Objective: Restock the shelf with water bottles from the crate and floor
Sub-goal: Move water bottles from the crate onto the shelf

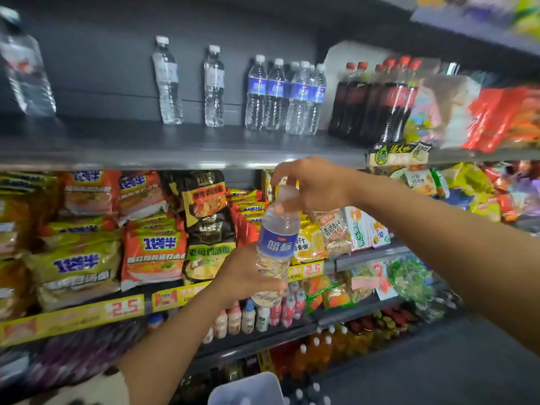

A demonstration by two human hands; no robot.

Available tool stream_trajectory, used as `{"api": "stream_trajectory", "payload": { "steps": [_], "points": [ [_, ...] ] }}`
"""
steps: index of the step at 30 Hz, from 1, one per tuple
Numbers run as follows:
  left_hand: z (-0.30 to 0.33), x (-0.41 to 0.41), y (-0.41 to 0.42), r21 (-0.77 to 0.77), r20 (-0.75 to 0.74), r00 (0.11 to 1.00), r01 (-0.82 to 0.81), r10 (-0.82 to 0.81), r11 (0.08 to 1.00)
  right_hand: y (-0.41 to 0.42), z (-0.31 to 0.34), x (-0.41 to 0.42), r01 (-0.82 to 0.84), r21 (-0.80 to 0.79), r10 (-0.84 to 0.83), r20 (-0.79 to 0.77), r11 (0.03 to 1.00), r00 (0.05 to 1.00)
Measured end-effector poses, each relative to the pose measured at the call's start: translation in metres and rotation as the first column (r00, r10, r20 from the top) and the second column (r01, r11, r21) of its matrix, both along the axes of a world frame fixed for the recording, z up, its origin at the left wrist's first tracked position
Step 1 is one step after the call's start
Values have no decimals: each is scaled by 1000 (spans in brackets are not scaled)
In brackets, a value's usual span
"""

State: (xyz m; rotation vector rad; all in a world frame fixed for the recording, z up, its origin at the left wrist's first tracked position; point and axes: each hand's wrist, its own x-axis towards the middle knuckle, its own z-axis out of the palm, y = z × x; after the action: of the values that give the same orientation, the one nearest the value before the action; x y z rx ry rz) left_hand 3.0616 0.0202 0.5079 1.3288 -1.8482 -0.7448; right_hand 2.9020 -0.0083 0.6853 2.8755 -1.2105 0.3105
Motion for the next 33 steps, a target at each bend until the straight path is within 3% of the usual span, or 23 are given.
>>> {"api": "stream_trajectory", "payload": {
  "steps": [9, 18, 25, 33],
  "points": [
    [134, -19, -25, -94, 45, 999, 0, 4, 996, -2, 126, -17, 72, -157, -56, 107, 985, 993],
    [230, -37, -127, -188, 29, 998, -42, 48, 981, -111, 203, -34, 58, -388, 22, 198, 920, 980],
    [248, -47, -239, -158, -35, 997, -77, 72, 984, -228, 216, -33, 0, -485, 89, 160, 874, 983],
    [220, -50, -347, -42, -28, 985, -169, 168, 985, -351, 195, -23, -14, -400, 61, 106, 916, 993]
  ]
}}
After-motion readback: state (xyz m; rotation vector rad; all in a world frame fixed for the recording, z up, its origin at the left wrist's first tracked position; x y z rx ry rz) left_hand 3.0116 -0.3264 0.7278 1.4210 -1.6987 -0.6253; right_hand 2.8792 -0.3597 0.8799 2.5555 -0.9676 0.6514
